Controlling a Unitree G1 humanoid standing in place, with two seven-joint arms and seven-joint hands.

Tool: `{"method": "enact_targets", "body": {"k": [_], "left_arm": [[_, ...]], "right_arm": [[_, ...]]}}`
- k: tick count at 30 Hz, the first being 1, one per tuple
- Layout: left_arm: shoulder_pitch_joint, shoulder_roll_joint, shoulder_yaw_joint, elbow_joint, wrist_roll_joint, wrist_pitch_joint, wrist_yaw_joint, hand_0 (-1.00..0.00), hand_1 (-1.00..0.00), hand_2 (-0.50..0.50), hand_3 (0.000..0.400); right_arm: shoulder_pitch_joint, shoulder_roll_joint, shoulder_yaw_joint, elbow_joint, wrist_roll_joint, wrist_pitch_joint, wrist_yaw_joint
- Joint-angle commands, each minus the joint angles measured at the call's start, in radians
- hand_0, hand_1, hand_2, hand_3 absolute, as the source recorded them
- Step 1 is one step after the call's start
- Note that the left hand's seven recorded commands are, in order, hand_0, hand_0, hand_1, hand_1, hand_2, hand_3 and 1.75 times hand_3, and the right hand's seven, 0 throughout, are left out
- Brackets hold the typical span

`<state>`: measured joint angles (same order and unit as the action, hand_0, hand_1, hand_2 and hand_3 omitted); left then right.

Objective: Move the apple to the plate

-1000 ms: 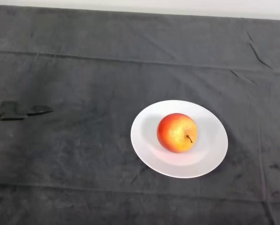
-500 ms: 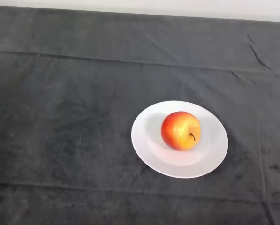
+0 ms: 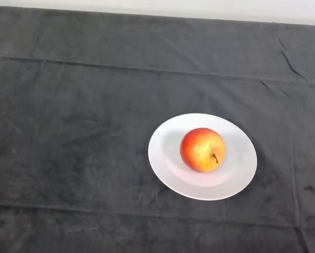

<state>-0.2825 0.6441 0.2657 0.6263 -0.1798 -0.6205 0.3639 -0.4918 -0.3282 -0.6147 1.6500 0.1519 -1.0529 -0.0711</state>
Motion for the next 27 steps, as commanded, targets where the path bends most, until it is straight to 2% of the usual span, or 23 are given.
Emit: {"method": "enact_targets", "body": {"k": [1, 9, 27], "left_arm": [[0.04, 0.048, 0.028, -0.015, 0.001, -0.01, 0.016, 0.0, 0.0, 0.0, 0.0], [0.029, 0.029, 0.048, -0.015, 0.028, -0.003, 0.031, 0.0, 0.0, 0.0, 0.0], [0.026, 0.008, 0.076, -0.028, 0.058, 0.007, 0.011, 0.0, 0.0, 0.0, 0.0]], "right_arm": [[0.101, 0.085, -0.0134, 0.101, 0.0182, 0.095, -0.0051], [0.101, 0.085, -0.0135, 0.102, 0.0181, 0.095, -0.0051], [0.101, 0.085, -0.0136, 0.101, 0.018, 0.095, -0.0051]]}}
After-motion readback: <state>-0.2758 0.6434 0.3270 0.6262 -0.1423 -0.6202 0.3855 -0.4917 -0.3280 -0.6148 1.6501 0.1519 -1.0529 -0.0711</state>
